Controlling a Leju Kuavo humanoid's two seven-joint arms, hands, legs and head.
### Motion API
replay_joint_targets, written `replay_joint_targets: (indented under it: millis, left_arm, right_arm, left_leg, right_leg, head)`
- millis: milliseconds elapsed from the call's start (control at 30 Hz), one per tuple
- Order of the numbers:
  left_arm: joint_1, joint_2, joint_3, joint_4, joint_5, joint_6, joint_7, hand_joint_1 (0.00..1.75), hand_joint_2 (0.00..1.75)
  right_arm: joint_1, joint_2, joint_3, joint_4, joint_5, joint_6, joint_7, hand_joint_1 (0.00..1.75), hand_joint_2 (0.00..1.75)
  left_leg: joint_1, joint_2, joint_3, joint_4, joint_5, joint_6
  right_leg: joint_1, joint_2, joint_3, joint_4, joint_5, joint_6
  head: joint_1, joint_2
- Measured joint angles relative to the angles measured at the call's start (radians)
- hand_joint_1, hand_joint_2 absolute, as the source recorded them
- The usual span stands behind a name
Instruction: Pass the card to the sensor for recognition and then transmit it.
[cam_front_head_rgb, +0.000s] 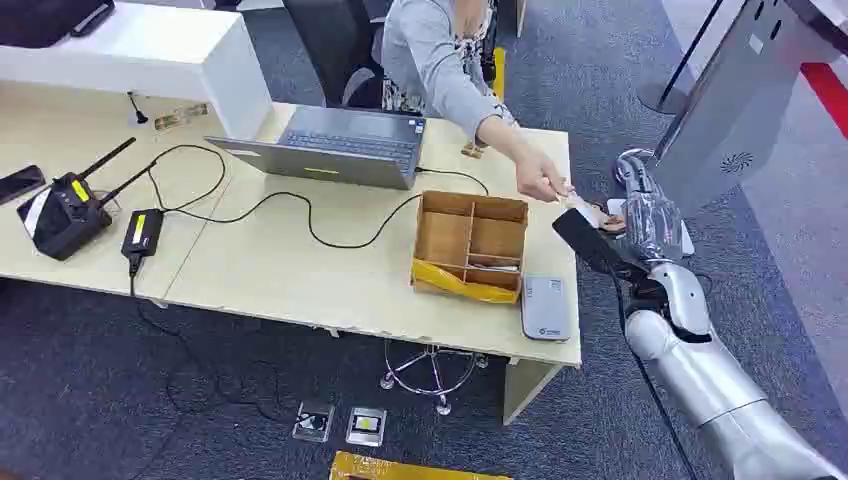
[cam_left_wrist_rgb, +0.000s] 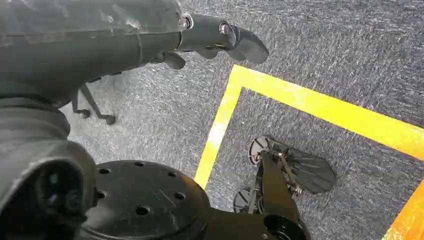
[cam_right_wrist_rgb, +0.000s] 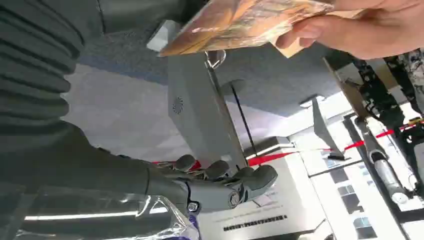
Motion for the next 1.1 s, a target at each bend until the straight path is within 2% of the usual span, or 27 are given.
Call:
replay_joint_targets:
  millis: [400, 433, 467, 800, 1000, 1100]
  left_arm:
    - [0.000, 0.005, 0.000, 0.000, -0.019, -0.008, 0.000, 0.00, 0.00]
    - [0.000, 0.006, 0.000, 0.000, -0.019, -0.008, 0.000, 0.00, 0.00]
    - [0.000, 0.007, 0.000, 0.000, -0.020, -0.008, 0.000, 0.00, 0.00]
    - [0.000, 0.016, -0.001, 0.000, -0.033, -0.020, -0.009, 0.00, 0.00]
    - [0.000, 0.023, -0.002, 0.001, -0.041, -0.019, -0.012, 0.00, 0.00]
    - [0.000, 0.023, -0.002, 0.001, -0.035, -0.005, -0.019, 0.00, 0.00]
  right_arm:
    - [0.005, 0.018, 0.016, -0.010, 0.018, -0.003, 0.005, 0.00, 1.75]
    - [0.005, 0.019, 0.016, -0.010, 0.018, -0.003, 0.005, 1.48, 1.75]
    - [0.006, 0.019, 0.016, -0.011, 0.019, -0.003, 0.006, 1.75, 1.75]
    - [0.045, 0.018, -0.011, -0.068, -0.003, 0.022, 0.011, 1.75, 1.75]
    - [0.057, 0.019, -0.042, -0.089, -0.054, 0.018, -0.033, 1.75, 1.75]
    - [0.060, 0.023, -0.055, -0.092, -0.129, 0.031, -0.063, 1.75, 1.75]
  left_leg:
    - [0.000, 0.000, 0.000, 0.000, 0.000, 0.000]
    - [0.000, 0.000, 0.000, 0.000, 0.000, 0.000]
    - [0.000, 0.000, 0.000, 0.000, 0.000, 0.000]
    - [0.000, 0.000, 0.000, 0.000, 0.000, 0.000]
    - [0.000, 0.001, 0.000, 0.000, 0.000, 0.000]
    - [0.000, 0.000, 0.000, 0.000, 0.000, 0.000]
  right_leg:
    - [0.000, 0.000, -0.001, 0.000, 0.000, 0.000]
    - [0.000, 0.000, -0.001, 0.000, 0.000, 0.000]
    - [0.000, 0.000, -0.001, 0.000, 0.000, 0.000]
    - [0.000, 0.001, -0.001, 0.000, 0.000, 0.000]
    - [0.000, 0.000, -0.001, 0.000, 0.000, 0.000]
    - [0.000, 0.000, -0.001, 0.000, 0.000, 0.000]
  head:
    - [0.000, 0.000]
    - [0.000, 0.000]
    - [0.000, 0.000]
    - [0.000, 0.000]
    - [0.000, 0.000]
    - [0.000, 0.000]
